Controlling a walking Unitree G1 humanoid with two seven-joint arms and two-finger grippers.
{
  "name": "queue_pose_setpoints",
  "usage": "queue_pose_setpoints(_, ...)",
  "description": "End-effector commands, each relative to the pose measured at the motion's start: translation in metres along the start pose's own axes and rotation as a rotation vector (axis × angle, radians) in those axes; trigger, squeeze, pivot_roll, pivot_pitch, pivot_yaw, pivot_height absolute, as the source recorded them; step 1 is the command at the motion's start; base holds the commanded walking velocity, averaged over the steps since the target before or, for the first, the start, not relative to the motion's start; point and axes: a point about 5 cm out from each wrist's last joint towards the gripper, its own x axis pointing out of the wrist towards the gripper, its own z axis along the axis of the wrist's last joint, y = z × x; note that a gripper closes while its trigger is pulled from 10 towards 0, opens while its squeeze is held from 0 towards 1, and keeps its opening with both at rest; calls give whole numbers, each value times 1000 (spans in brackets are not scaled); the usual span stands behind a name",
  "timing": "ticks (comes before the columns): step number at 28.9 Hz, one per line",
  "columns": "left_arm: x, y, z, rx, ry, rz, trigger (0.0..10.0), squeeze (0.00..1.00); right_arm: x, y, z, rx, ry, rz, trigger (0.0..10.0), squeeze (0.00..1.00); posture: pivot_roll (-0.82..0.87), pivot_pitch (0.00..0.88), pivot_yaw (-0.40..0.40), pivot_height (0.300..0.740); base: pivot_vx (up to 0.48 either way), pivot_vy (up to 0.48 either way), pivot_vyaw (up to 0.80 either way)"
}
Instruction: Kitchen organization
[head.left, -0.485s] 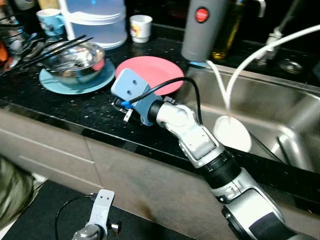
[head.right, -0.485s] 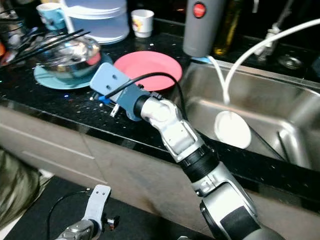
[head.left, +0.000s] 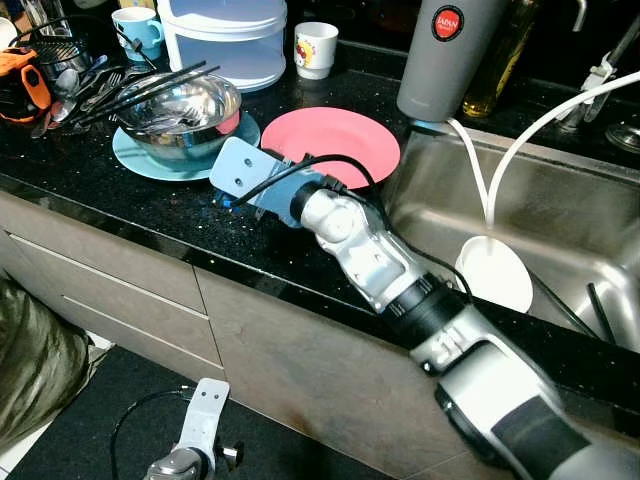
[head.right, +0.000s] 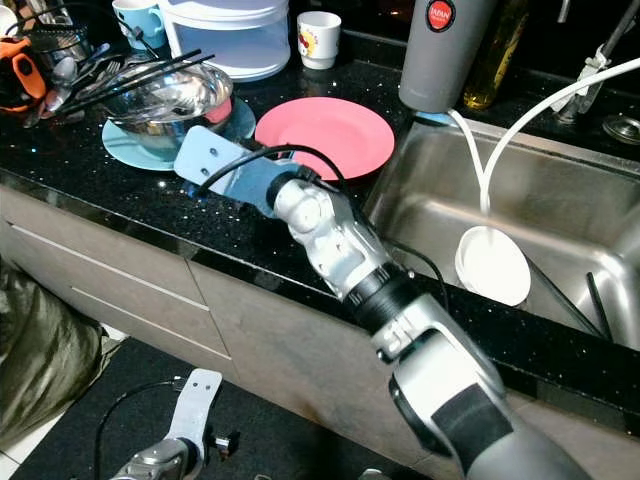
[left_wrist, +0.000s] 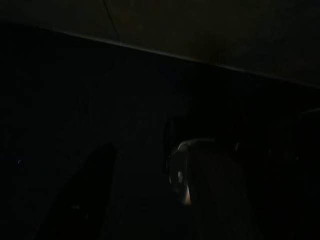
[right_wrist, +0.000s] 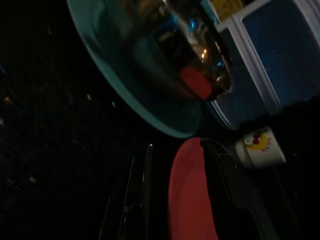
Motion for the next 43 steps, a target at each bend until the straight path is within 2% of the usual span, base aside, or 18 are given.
queue_pose_setpoints(1, -1, -2, -8, -6, 28, -2, 10000, 0, 1, 7, -6, -58, 37, 44, 10000, 0, 15, 133, -60, 740, 0, 0, 0)
queue_pose_setpoints(5, -1, -1, -8, -8, 26, 0, 10000, 0, 1, 6, -20, -110, 111, 114, 10000, 0, 12, 137, -62, 740, 0, 0, 0)
queue_pose_setpoints(9, -1, -1, -8, -6, 27, -1, 10000, 0, -3, 5, -32, -102, 177, 221, 10000, 0, 8, 137, -61, 740, 0, 0, 0)
queue_pose_setpoints(23, -1, -2, -9, -6, 28, -1, 10000, 0, -11, -31, -53, -125, 351, 156, 10000, 0, 6, 132, -58, 740, 0, 0, 0)
queue_pose_setpoints(24, -1, -2, -9, -5, 28, -2, 10000, 0, -12, -33, -54, -130, 358, 149, 6824, 0, 5, 131, -58, 740, 0, 0, 0)
queue_pose_setpoints(25, -1, -2, -9, -4, 28, -3, 10000, 0, -12, -34, -53, -135, 362, 146, 6824, 0, 5, 131, -58, 740, 0, 0, 0)
queue_pose_setpoints(26, -1, -2, -9, -4, 28, -3, 10000, 0, -12, -32, -53, -134, 359, 154, 0, 0, 8, 127, -58, 740, 0, 0, 0)
queue_pose_setpoints(40, -1, -2, -8, -8, 26, -2, 10000, 0, -10, -39, -40, -118, 277, 80, 0, 0, 6, 129, -57, 740, 0, 0, 0)
queue_pose_setpoints(41, -1, -2, -8, -7, 26, -2, 10000, 0, -10, -42, -35, -90, 234, 56, 0, 0, 6, 129, -57, 740, 0, 0, 0)
queue_pose_setpoints(43, -1, -2, -8, -7, 25, -2, 10000, 0, -9, -52, -23, 54, 122, -34, 0, 0, 8, 130, -56, 740, 0, 0, 0)
